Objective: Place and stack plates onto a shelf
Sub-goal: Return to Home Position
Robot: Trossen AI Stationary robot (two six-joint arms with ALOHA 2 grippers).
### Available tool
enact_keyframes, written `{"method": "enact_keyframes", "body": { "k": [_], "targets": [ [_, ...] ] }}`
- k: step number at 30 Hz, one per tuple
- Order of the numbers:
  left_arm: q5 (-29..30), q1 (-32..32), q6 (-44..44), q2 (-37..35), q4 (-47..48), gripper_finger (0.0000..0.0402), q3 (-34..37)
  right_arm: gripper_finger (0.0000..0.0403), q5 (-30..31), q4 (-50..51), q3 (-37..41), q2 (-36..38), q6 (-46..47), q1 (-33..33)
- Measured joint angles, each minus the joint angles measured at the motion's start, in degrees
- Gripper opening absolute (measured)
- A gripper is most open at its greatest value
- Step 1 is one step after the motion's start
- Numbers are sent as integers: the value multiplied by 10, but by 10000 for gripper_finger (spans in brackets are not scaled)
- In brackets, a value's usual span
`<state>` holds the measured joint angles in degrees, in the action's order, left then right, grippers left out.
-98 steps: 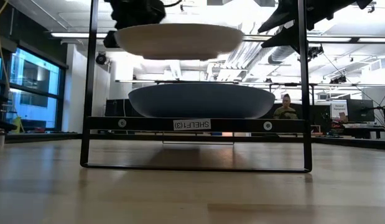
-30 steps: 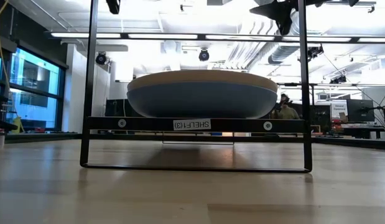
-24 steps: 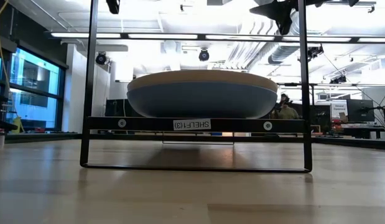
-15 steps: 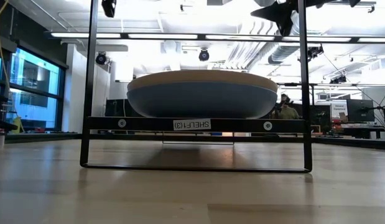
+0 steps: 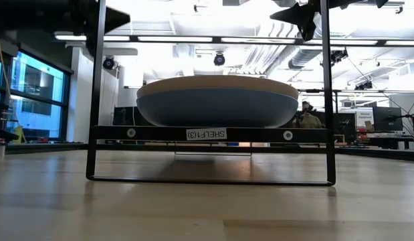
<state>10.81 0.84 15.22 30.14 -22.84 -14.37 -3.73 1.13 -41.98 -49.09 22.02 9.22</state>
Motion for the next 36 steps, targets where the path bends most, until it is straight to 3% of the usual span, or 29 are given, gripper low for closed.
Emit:
{"method": "enact_keyframes", "body": {
  "k": [5, 14, 21, 25, 28, 36],
  "targets": [
    [16, 0, 11, -44, -40, 0, 68, 176, 0, 0, 0, 0, 0, 0],
    [18, 0, -13, -138, -30, 0, 134, 176, 0, 0, 0, 0, 6, 0],
    [-8, 0, -14, -240, 98, 0, 137, 176, -16, 2, 0, 0, 25, 0],
    [-30, 0, 7, -301, 216, 0, 137, 176, -28, 6, 0, 0, 26, 0],
    [-62, 3, 8, -300, 211, 0, 134, 176, -38, 8, 0, 1, 30, 0],
    [-76, 12, 22, -293, 226, 1, 135, 166, -68, 76, 0, 22, 0, 0]
  ]
}}
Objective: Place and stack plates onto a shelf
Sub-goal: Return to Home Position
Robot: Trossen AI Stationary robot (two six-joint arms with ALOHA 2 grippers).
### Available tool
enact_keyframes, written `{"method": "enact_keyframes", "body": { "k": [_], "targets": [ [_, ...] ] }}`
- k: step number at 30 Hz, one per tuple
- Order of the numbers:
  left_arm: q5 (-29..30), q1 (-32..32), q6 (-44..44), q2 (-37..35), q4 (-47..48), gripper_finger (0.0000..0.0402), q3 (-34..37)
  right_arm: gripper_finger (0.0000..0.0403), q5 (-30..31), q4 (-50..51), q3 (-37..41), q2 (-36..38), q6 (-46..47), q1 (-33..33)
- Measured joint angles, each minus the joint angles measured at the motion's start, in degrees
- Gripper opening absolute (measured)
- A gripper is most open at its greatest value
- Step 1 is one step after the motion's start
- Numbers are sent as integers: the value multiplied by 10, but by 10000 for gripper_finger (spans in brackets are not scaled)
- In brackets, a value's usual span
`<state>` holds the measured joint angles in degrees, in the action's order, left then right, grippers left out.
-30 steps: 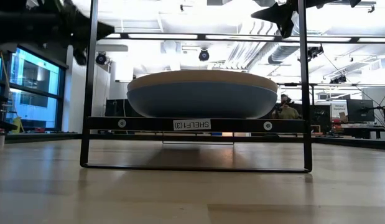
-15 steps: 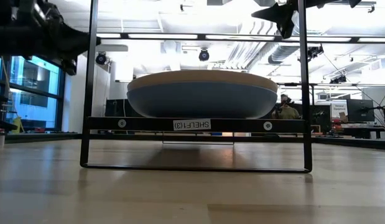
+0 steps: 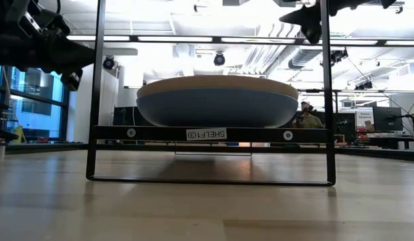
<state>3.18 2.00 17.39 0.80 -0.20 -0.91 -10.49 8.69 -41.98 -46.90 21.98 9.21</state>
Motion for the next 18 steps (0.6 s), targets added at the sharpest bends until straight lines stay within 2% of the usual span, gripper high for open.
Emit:
{"method": "enact_keyframes", "body": {
  "k": [3, 7, 8, 10, 13, 16, 18],
  "targets": [
    [0, 0, 0, 0, -1, 1, 0, 126, -8, 57, 1, 22, -17, 0],
    [0, 0, 0, 0, -1, 1, 0, 27, -21, 82, 52, 80, -29, 0],
    [0, 0, 0, 0, -1, 1, 0, 14, -22, 70, 77, 99, -27, 0],
    [0, 0, 0, 0, -1, 1, 0, 16, -22, 14, 136, 140, 11, 0],
    [0, 0, 0, 0, -1, 1, 0, 13, -21, -133, 232, 188, 76, -2],
    [0, 0, 0, 0, -1, 1, 0, 3, -4, -255, 301, 210, 90, -16],
    [0, 0, 0, 0, -1, 1, 0, 4, 16, -286, 329, 213, 81, -27]
  ]
}}
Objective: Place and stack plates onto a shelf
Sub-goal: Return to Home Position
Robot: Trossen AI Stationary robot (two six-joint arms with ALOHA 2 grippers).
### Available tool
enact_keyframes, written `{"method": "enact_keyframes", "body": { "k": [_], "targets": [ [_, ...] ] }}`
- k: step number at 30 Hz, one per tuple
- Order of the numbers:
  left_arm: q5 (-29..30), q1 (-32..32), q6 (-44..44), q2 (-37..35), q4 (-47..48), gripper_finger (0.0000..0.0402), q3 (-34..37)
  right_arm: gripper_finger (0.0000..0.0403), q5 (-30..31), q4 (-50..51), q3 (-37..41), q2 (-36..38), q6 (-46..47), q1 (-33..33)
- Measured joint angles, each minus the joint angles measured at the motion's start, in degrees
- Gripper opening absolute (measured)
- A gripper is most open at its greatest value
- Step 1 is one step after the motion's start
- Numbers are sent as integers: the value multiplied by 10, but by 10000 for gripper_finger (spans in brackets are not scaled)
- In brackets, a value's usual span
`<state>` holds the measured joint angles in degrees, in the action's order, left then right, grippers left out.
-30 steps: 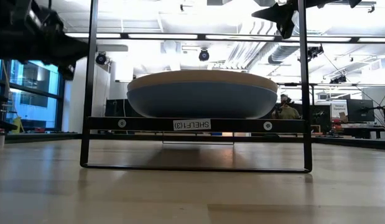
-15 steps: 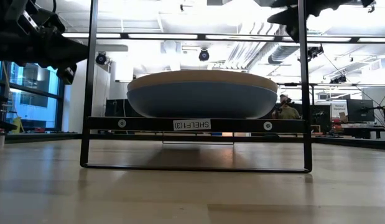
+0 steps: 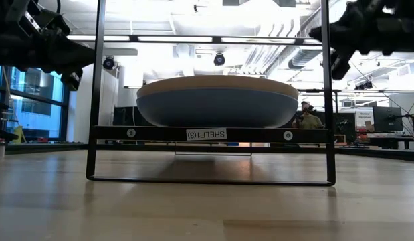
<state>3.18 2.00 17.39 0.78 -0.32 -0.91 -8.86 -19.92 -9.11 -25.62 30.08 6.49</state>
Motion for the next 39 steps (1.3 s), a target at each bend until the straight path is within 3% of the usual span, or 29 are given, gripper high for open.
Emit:
{"method": "enact_keyframes", "body": {
  "k": [6, 12, 22, 27, 39],
  "targets": [
    [0, 0, 0, 0, 0, 1, 0, 1, -5, -18, 39, 8, -63, -18],
    [0, 0, 0, 0, 0, 1, 0, 0, -7, -10, 82, 62, -74, -12],
    [0, 0, 0, 0, 0, 1, 0, 0, 8, 172, 85, 166, -144, -8],
    [0, 0, 0, 0, 0, 1, 0, 0, 28, 184, 85, 174, -166, -8],
    [0, 0, 0, 0, 0, 1, 0, 0, 28, 184, 85, 173, -53, -8]
  ]
}}
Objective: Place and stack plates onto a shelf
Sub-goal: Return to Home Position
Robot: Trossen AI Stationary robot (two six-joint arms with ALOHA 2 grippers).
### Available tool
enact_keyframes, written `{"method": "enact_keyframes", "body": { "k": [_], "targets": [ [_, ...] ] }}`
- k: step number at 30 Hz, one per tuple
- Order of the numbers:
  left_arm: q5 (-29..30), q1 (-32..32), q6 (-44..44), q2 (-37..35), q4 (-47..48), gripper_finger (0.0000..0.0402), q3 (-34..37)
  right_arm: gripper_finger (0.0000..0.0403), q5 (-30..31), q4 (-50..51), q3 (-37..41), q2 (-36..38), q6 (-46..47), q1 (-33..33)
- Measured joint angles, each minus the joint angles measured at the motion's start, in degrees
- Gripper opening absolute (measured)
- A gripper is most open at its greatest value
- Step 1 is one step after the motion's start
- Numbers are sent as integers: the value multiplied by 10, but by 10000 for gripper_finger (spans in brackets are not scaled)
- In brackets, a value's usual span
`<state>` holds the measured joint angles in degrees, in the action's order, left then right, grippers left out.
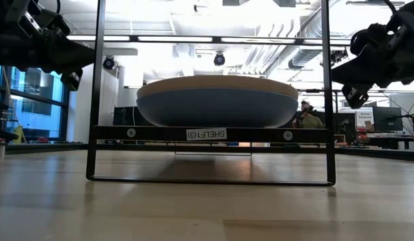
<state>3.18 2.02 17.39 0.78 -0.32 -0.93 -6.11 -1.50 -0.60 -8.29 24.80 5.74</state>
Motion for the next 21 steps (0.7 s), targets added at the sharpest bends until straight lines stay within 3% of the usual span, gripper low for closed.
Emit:
{"method": "enact_keyframes", "body": {
  "k": [8, 15, 21],
  "targets": [
    [0, -2, 0, -5, -4, 1, 0, 0, -2, 0, 0, 7, 8, -14],
    [2, -2, 0, -6, -4, 3, 0, 0, -2, 0, 0, 80, 8, -14],
    [2, -2, 0, -6, -8, 3, 2, 0, -5, -31, 0, 83, 7, -18]
  ]
}}
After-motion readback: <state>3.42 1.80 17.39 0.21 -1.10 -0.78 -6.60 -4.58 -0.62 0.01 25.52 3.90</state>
